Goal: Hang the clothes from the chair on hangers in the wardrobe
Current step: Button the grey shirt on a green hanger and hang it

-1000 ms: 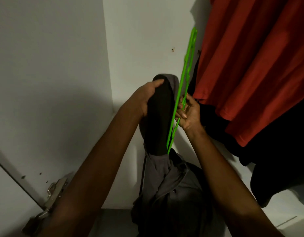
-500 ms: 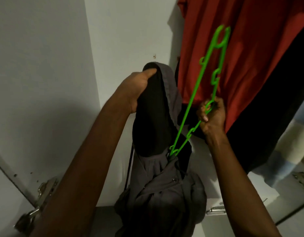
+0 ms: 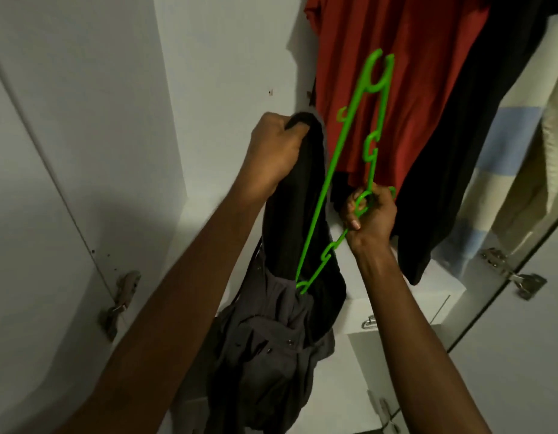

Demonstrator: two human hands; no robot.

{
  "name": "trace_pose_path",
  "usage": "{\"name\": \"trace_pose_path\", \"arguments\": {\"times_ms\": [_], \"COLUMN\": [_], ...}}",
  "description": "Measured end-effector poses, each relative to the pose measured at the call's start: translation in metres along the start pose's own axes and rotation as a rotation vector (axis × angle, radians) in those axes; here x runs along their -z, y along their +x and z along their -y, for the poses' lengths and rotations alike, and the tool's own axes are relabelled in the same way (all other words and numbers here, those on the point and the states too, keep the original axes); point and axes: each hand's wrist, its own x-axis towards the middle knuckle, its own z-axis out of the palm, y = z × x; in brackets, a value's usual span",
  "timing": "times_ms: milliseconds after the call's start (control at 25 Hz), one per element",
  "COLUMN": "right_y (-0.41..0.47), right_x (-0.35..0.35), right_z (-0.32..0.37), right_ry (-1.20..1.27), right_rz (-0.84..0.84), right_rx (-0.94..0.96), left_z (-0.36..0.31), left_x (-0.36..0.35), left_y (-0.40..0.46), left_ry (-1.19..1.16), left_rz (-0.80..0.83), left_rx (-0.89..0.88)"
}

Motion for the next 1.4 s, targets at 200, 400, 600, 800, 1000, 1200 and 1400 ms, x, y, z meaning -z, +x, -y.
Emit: {"name": "trace_pose_path", "arguments": {"times_ms": [200,400,600,800,1000,1200,1400], "right_y": [-0.049,-0.068,-0.056,-0.058,-0.055,-0.087,-0.093], "right_x": [0.054,0.029,0.013,0.021,0.045,0.048,0.093], "right_z": [0.032,0.084,0.051,0.005,-0.001,-0.026,0.011], "right_ry": [-0.157,0.037,0.200,0.225,-0.069,-0.395,-0.614], "right_rz": [-0.193,-0.153,-0.071,-0.105,-0.179,-0.047,-0.049], "right_rx": [0.099,0.232,0.106,0.035,0.116,0.134,0.146], "left_z": [-0.019,-0.026,-0.034,-0.046,-0.042,-0.045,-0.042], "left_x": [0.022,0.019,0.001,-0.007,-0.008,-0.011,0.015], "left_y": [-0.026,-0.034,-0.033,-0.032,-0.023,-0.019,-0.016], "left_ry": [0.131,0.571,0.610,0.698,0.510,0.139,0.311], "left_rz": [-0.149,-0.233,-0.284,-0.337,-0.282,-0.185,-0.131], "left_rx": [-0.157,-0.265,-0.222,-0.193,-0.077,0.049,0.076]}}
